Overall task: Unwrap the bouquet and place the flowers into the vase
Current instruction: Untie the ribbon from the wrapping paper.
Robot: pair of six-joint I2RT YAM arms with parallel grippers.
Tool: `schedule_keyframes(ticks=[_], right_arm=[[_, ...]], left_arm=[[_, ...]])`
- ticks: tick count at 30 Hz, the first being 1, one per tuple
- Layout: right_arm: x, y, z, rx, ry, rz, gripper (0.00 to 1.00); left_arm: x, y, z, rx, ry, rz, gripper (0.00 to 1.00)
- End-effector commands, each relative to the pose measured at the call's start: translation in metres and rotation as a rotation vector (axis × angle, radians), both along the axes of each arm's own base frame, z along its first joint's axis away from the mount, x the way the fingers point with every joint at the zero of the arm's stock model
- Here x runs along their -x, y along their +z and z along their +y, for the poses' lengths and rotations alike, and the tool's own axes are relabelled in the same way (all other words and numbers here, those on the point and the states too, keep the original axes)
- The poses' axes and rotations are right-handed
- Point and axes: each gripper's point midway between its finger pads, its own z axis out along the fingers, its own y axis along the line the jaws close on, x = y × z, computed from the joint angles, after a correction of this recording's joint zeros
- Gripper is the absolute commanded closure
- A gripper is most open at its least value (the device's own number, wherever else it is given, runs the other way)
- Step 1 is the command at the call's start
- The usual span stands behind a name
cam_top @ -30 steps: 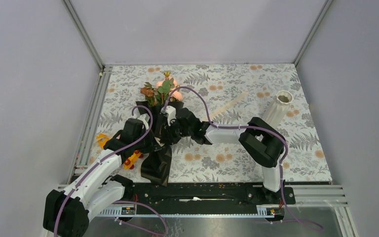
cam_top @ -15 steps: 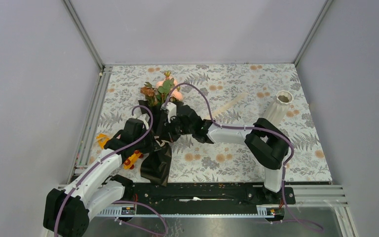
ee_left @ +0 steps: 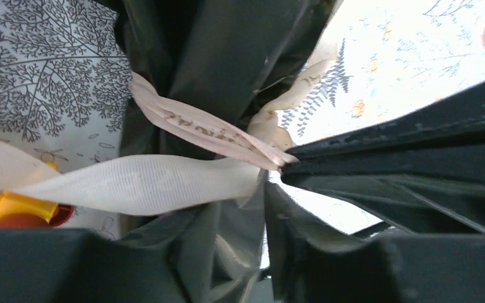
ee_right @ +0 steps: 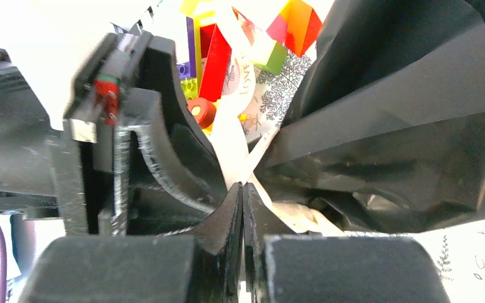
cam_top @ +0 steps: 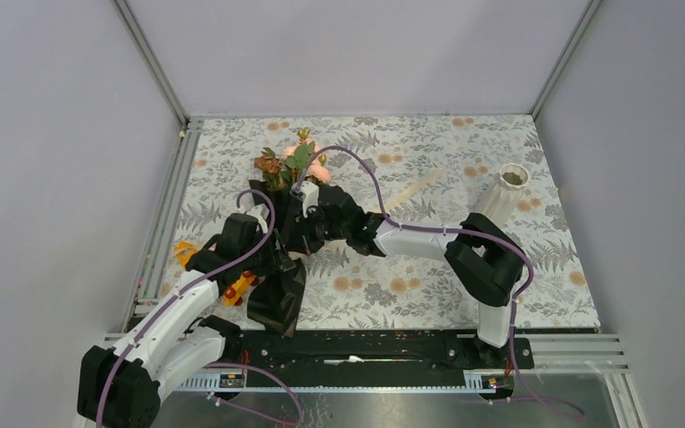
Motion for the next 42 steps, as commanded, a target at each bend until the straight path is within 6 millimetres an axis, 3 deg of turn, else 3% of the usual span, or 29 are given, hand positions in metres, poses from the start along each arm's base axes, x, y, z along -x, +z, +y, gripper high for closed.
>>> schedule_keyframes(ticks=[1,3,9,18,29,37,42], right_arm=[[-0.011,0.061,0.005,-0.090,-0.011,-0.028,1.00],[-0.015,0.059,0.004,-0.070,-0.025,-0.015,1.00],[-0.025,0.054,0.001,-0.047,-0.083,0.041,1.00],[-0.035,0.061,-0.004,-0.052,-0.158,0.129,1.00],[-0.042,0.060,-0.005,-0.050,-0.197,0.196,1.00],[-0.043,0.056,-0.005,-0.044,-0.205,0.217,1.00],[-0.045,0.058,-0.005,-0.051,-0.214,0.228,1.00]], left_arm=[[-0.020,0.041,0.005,-0.015,0.030,-0.140,0.55],[-0.020,0.048,0.008,-0.019,0.045,-0.164,0.49],[-0.016,0.060,0.010,0.017,0.061,-0.234,0.48],[-0.024,0.095,-0.013,0.261,0.072,-0.422,0.50],[-0.037,0.082,-0.022,0.383,0.125,-0.457,0.60],[-0.045,0.086,-0.018,0.392,0.159,-0.522,0.64],[-0.045,0.074,-0.021,0.396,0.161,-0.475,0.67]])
